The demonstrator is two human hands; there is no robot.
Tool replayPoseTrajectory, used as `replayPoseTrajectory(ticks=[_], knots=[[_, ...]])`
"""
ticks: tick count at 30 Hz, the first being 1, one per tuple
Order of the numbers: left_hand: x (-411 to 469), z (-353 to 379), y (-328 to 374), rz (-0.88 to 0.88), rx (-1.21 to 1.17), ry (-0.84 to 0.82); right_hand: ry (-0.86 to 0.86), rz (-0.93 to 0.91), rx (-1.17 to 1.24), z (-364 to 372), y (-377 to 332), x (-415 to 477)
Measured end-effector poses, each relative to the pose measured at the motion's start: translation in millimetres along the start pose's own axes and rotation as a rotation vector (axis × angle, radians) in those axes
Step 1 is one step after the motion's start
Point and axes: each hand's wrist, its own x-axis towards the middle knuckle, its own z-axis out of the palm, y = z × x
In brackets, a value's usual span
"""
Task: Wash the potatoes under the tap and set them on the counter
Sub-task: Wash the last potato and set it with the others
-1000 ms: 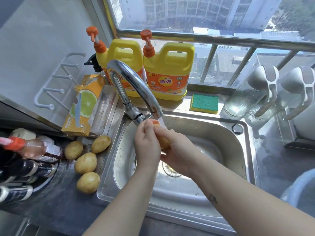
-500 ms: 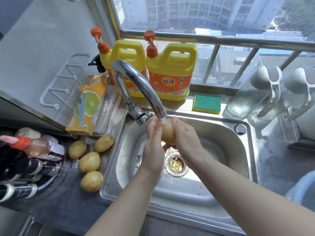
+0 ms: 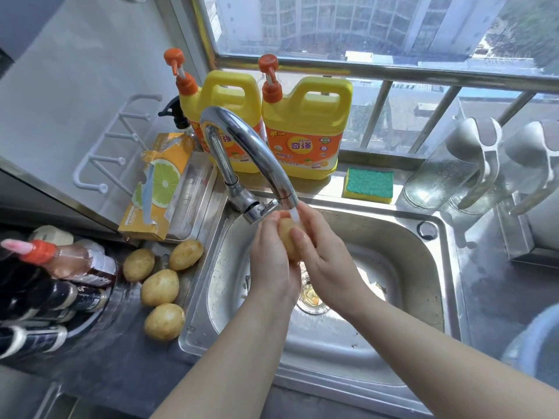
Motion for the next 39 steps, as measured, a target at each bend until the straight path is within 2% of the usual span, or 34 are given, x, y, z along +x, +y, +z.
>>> replayPoseTrajectory(ticks=[5,8,10,13,17,20,22,24,27,32,36,39], knots=[[-6,-4,-5,0.11,0.142,-0.05,0.01,0.161,0.183,0,-12,4],[-5,-9,-8,0.18,0.242,-0.053,-0.01,0.391,0.37,7,-10,15],[-9,-11,-9,0.223,0.356,-0.063,-0.067,0.489,0.495,4,-12,20],[-17,-12,-11,0.303,0.54,-0.135,-0.048,0.592,0.531,0,-19,25],[-16,-6,-10,0.306,0.576,-0.114,0.12,0.54,0.537,9,-17,29],[-21,0,-11,0.099,0.397,-0.068,0.26,0.515,0.476,12,-16,29],[-25,2,-13,-0.01,0.269,-0.067,0.315,0.431,0.312,10,-14,27],[-27,1,-15,-0.012,0.231,-0.084,0.328,0.31,0.153,9,-14,24],[-22,3,-10,0.005,0.156,-0.035,0.361,0.219,0.112,10,-11,17],[-10,5,3,-0.043,-0.011,0.109,0.286,0.207,0.215,14,-2,6],[-6,1,9,-0.042,0.03,0.101,0.12,0.321,0.483,9,2,7],[-2,-1,6,-0.002,0.12,0.08,0.011,0.423,0.438,-2,2,9]])
